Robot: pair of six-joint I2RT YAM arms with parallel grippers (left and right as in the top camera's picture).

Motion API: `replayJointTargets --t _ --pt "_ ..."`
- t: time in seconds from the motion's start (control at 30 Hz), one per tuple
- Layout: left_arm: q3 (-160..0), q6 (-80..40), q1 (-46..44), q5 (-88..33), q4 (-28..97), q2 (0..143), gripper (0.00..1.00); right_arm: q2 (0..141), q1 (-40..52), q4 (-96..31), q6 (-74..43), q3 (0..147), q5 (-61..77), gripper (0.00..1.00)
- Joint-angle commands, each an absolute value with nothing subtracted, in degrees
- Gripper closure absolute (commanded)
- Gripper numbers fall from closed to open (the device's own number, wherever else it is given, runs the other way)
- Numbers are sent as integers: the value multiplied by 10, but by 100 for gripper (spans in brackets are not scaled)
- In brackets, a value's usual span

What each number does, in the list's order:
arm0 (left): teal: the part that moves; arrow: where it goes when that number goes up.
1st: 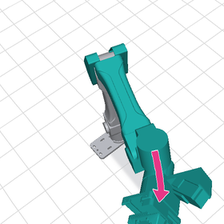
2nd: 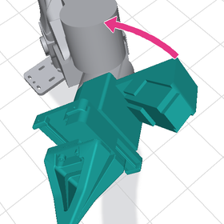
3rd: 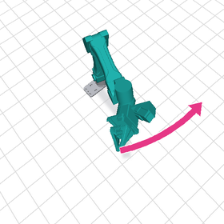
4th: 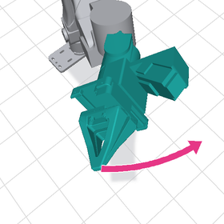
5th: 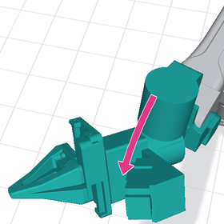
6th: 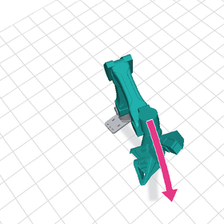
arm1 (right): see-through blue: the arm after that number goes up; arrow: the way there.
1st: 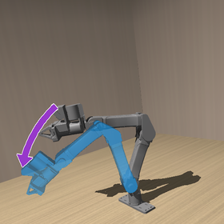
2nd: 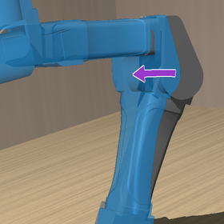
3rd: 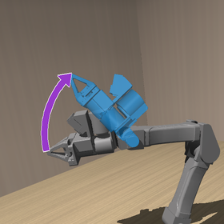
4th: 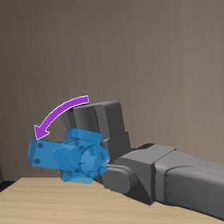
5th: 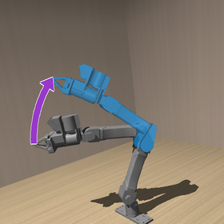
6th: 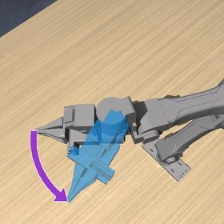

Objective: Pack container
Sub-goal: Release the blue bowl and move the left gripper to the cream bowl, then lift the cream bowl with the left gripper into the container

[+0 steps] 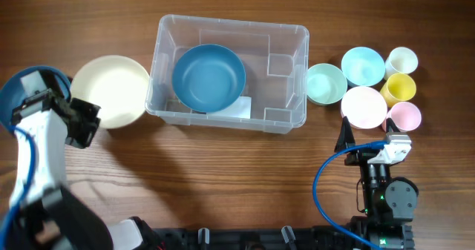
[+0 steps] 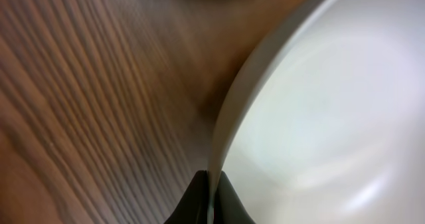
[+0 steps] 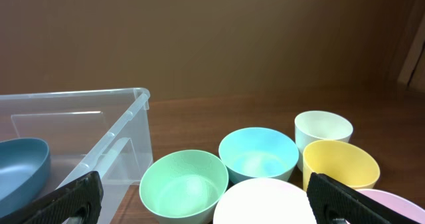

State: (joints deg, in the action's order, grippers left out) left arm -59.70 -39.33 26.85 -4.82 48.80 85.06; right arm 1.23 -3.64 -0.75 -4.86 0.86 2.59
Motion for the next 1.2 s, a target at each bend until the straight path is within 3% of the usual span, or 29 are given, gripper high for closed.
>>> replayJointTargets --t 0.0,0.23,0.47,0.67,0.9,1.17 --pt "-628 -393 271 -51 488 704 96 13 -39 -4 -46 6 35 0" --pt "-628 -395 263 -61 487 503 96 13 -39 -4 -46 6 35 0" --pt "-628 -335 134 -122 428 455 96 13 -39 -4 -46 6 35 0" --pt "-628 -254 -31 -26 399 540 96 13 -39 -4 -47 6 35 0" --pt "-628 -182 -185 132 375 745 96 13 -39 -4 -47 6 35 0" --pt "-629 -184 -192 181 320 873 96 13 -39 -4 -47 6 35 0"
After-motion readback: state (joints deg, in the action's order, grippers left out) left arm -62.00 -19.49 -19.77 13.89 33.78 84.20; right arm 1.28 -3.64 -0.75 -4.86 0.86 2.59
